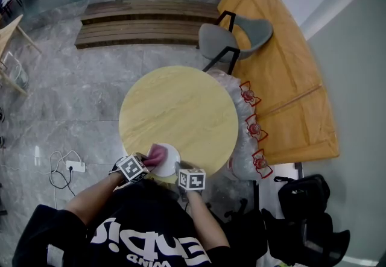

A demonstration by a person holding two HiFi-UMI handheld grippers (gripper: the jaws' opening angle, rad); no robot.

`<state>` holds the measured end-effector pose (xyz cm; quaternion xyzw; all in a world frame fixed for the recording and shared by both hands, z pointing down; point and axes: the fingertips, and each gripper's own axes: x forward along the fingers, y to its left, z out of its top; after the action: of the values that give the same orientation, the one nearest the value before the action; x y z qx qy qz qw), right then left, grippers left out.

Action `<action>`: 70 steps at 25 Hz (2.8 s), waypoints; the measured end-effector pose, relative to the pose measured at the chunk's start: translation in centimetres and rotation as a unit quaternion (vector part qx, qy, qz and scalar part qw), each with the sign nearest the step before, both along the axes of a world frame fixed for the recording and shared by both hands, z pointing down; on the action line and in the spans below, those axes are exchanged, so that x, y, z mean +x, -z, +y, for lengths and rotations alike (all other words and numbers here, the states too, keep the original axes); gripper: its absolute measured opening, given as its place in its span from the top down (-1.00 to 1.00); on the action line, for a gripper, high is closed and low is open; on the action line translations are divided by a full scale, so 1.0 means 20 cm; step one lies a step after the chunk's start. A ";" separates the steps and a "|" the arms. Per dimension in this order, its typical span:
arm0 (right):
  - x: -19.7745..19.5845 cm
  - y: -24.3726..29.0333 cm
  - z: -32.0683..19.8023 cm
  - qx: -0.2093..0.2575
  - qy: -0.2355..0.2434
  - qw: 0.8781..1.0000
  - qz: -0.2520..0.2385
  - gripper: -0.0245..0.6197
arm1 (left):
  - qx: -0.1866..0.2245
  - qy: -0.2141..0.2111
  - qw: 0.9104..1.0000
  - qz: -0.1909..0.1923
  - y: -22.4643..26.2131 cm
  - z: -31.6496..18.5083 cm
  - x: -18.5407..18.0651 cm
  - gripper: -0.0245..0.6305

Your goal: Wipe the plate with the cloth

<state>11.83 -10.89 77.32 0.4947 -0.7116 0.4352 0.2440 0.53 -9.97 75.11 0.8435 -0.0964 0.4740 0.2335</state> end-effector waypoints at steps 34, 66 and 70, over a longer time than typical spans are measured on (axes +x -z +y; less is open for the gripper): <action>-0.01 0.01 0.00 0.005 -0.019 1.000 -0.007 0.64 | -0.053 0.081 0.995 0.035 -0.01 -0.10 0.32 0.77; 0.00 0.00 -0.01 0.001 -0.026 1.000 -0.010 0.67 | -0.114 0.004 0.993 0.006 -0.03 0.18 0.21 0.77; 0.00 0.01 0.00 0.004 -0.022 1.000 -0.011 0.67 | -0.092 -0.013 0.996 0.002 0.00 0.17 0.20 0.77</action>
<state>11.81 -10.97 77.15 0.5065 -0.7048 0.4433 0.2239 4.47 -6.64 75.12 0.8207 -0.0413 0.4817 0.3044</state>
